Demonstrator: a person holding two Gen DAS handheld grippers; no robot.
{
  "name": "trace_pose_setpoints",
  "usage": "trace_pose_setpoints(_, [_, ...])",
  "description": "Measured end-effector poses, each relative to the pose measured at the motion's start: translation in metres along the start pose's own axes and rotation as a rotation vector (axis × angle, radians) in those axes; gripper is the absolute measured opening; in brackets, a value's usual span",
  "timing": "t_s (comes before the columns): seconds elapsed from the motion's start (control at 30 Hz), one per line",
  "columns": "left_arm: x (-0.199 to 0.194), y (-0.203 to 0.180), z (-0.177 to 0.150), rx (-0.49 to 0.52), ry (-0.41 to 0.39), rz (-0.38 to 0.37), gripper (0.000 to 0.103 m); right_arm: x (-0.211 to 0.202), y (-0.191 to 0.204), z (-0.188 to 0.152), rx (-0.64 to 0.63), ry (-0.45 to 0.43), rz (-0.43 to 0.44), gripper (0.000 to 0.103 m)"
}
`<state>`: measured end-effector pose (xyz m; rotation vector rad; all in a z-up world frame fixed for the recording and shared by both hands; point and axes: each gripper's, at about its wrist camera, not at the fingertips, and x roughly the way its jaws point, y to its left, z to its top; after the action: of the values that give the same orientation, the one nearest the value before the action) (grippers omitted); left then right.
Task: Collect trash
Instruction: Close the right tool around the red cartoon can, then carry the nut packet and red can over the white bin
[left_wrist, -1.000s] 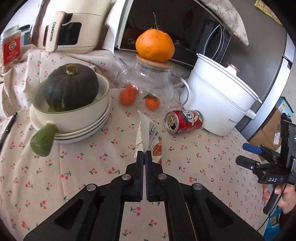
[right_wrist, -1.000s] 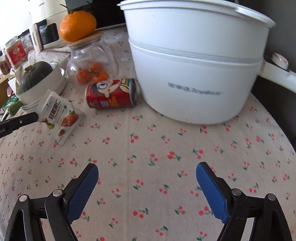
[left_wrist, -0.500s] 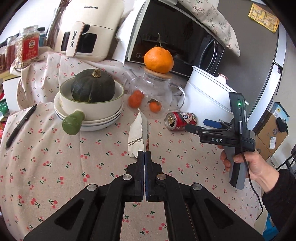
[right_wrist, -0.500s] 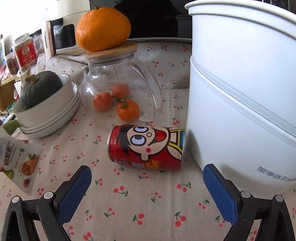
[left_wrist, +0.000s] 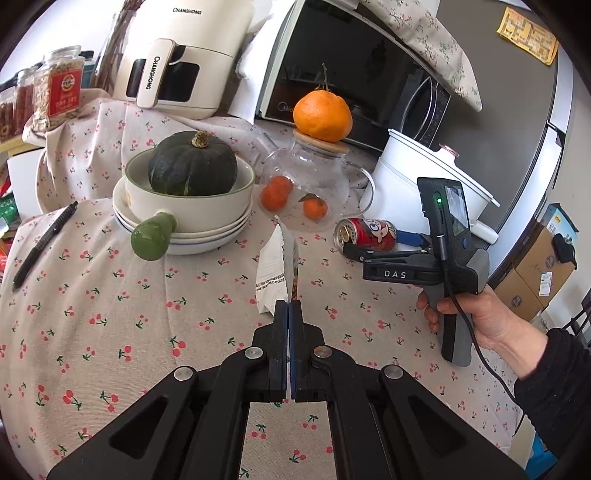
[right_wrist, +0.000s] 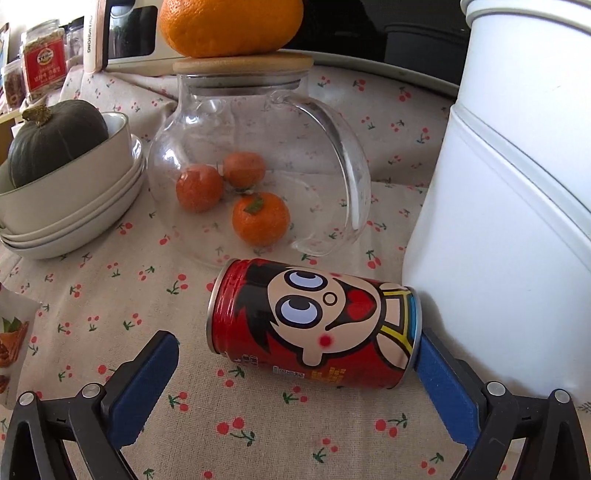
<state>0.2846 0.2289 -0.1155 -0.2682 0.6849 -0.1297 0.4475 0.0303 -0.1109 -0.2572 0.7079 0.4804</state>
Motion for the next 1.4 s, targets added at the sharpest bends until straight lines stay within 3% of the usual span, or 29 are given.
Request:
trace_pose_setpoints(0.1, [0.001, 0.002, 0.0, -0.01, 0.003, -0.002, 0.0, 0.004, 0.002, 0.003, 0.003, 0.012, -0.015, 0.102])
trace_pose_setpoints(0.27, [0.002, 0.002, 0.0, -0.017, 0.006, -0.004, 0.0, 0.01, 0.012, 0.008, -0.038, 0.031, -0.065, 0.092])
trace_pose_setpoints(0.5, [0.003, 0.003, 0.0, -0.018, 0.006, -0.005, 0.0, 0.017, 0.019, 0.012, -0.024, 0.058, -0.098, 0.091])
trace_pose_setpoints(0.7, [0.001, 0.004, -0.001, -0.019, 0.004, -0.004, 0.0, 0.012, 0.022, 0.008, -0.006, 0.063, -0.077, 0.091])
trace_pose_setpoints(1.03, [-0.012, -0.003, -0.002, -0.046, 0.029, -0.055, 0.0, -0.033, 0.039, -0.016, -0.045, 0.07, 0.026, 0.091])
trace_pose_setpoints(1.4, [-0.06, -0.062, -0.005, 0.051, 0.111, -0.089, 0.0, -0.121, 0.011, -0.063, 0.004, 0.153, 0.034, 0.091])
